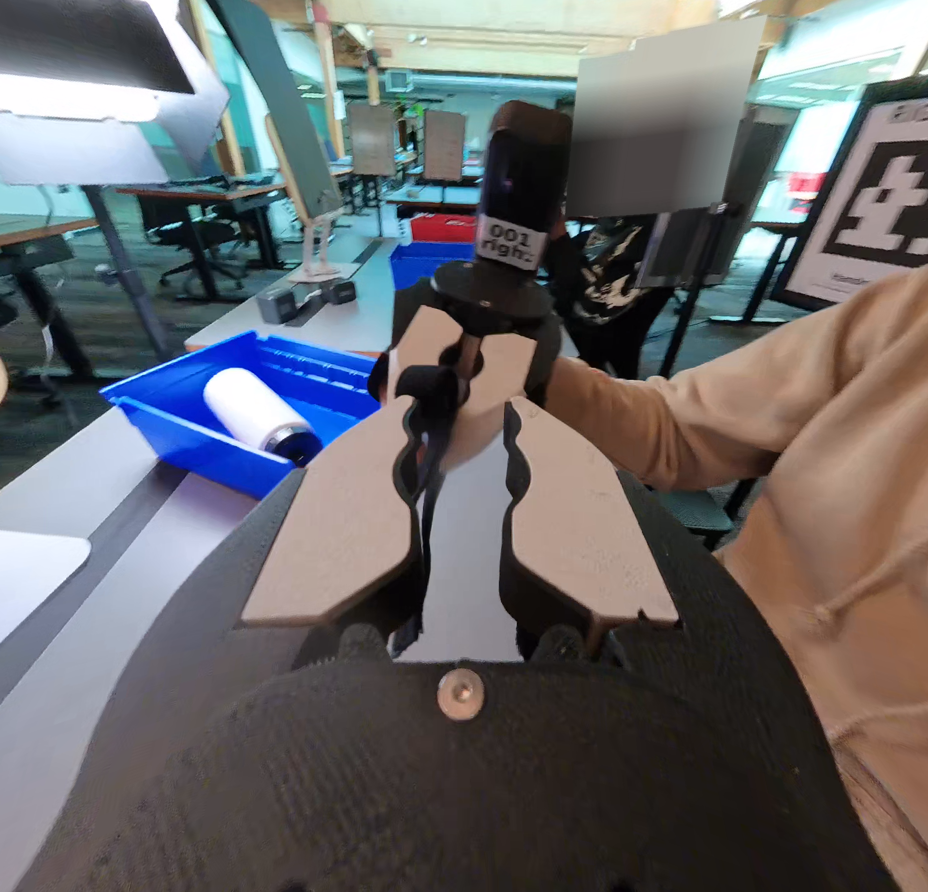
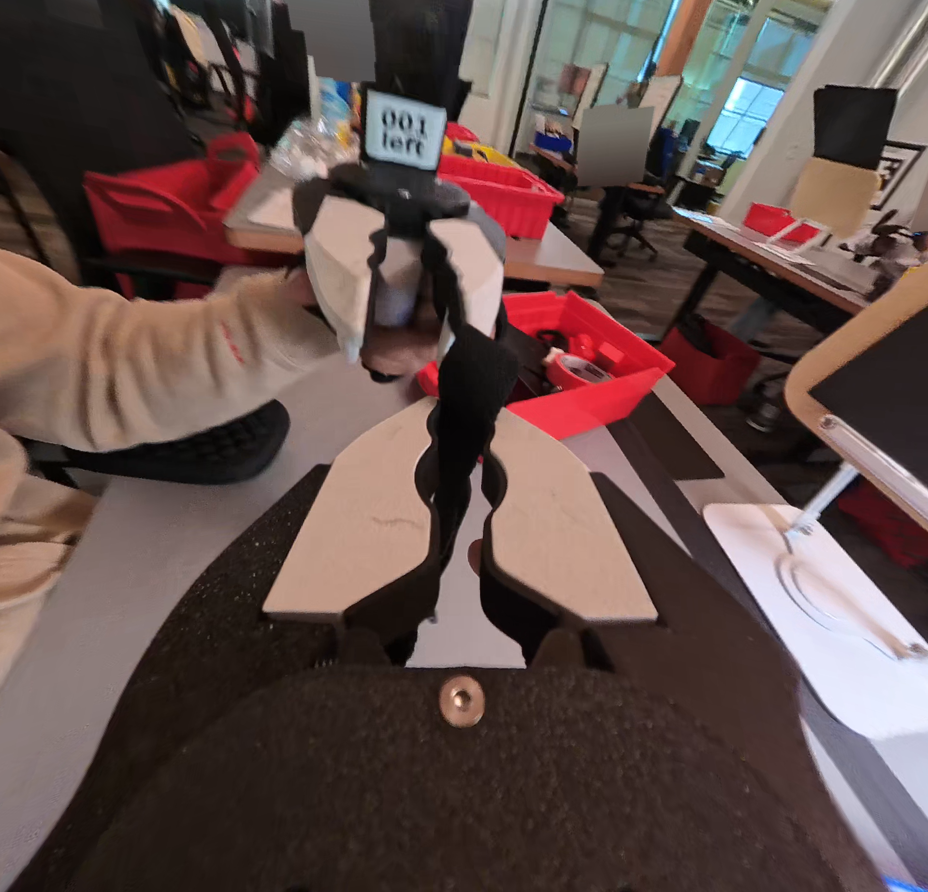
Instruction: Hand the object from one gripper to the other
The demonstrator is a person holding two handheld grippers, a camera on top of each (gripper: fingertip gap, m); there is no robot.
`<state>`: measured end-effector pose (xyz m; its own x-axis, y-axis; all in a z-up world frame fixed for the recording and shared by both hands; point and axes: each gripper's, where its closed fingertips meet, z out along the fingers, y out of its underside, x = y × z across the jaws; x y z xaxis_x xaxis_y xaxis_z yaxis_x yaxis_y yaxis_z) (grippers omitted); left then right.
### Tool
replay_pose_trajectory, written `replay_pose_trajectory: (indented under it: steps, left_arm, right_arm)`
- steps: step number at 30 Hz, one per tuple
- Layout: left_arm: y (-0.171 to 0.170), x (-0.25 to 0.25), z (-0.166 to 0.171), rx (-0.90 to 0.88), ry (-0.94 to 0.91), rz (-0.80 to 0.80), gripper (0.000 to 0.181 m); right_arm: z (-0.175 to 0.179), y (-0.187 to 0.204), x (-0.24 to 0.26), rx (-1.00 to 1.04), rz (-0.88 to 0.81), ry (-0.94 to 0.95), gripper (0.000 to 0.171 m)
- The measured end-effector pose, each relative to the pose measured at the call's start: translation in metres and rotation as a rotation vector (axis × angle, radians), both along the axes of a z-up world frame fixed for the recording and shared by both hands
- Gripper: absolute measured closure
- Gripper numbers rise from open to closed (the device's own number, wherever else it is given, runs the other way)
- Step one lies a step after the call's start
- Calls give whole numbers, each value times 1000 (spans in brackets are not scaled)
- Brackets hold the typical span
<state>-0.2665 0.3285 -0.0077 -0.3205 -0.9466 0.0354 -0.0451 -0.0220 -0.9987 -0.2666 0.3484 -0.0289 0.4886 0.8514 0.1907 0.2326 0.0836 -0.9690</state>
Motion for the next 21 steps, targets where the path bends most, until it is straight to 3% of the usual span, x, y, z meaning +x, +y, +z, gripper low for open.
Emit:
replay_pose_trajectory:
  steps: [2, 3, 7, 21]
  left_arm:
    - [6, 8, -5, 15, 30, 70, 156]
    - [10, 10, -7, 29, 43, 107, 172]
    - [19, 8, -8, 77, 62, 159, 178]
    - [45, 2, -8, 167, 81, 318, 180]
  right_arm:
    - [-9, 7, -5, 16, -46, -46, 160]
    - [-12, 11, -6, 29, -77, -68, 160]
    - [-16, 18, -6, 70, -136, -116, 159]
    - [2, 9, -2, 26, -40, 50, 152]
